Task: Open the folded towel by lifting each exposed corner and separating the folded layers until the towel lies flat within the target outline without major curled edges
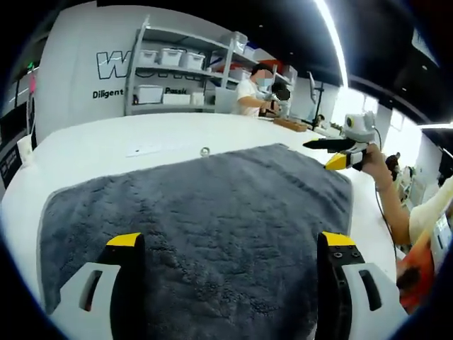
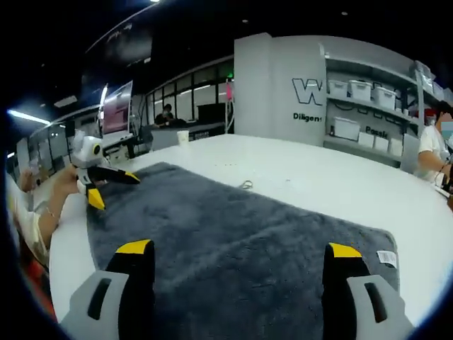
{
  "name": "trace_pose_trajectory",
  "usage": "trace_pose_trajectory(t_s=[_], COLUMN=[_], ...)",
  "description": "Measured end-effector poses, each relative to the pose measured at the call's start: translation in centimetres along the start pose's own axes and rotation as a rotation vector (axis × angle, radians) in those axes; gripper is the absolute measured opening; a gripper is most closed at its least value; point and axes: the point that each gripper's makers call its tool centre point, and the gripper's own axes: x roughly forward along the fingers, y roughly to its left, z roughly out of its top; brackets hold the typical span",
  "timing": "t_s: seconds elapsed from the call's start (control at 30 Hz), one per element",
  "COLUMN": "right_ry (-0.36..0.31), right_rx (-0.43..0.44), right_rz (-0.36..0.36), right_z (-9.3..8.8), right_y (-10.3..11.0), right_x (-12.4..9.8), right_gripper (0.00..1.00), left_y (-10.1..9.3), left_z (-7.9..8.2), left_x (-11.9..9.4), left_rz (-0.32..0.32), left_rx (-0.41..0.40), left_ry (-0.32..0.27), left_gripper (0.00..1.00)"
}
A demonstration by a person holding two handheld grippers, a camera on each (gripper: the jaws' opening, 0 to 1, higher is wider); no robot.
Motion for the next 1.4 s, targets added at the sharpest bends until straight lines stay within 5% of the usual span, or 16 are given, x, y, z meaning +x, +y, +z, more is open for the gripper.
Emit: trace_pose_trajectory(t_s=[0.23,0.6,0.87,0.97,1.13,1.4], right_ry=[-0.017,-0.046,-0.063,-0.069,-0.070,-0.076], right_rx=[0.036,0.042,0.041,0.045,0.039,0.052], right_rz=[-0.011,0.022,0.045,0.046,0.050,0.058], right_z=[0.0,0.5,0.7,0.7,0.6,0.7], right_y=[-0.1,0.8,1.2,1.1,1.1,1.0], right_x=[0.1,-0.2,-0.7,-0.8,-0.8,-1.0], right_gripper=[0.99,0.99,0.99,0.99,0.99,0.99], left_y=[1.0,9.1,14.0,14.5,16.5,17.8], left_z=[0.6,2.2,3.0,2.7,1.5,0.4], left_x=[-0.5,-3.7,-2.9,-1.0,0.6,1.1], left_rz=[0.027,0.171,0.236,0.202,0.259,0.248], left_rx=[0.016,-0.030,-0.018,0.007,0.125,0.084], left_ry=[-0.024,-0.101,-0.112,-0.073,0.043,0.067], left_gripper=[0.99,0.99,0.99,0.99,1.00,0.99])
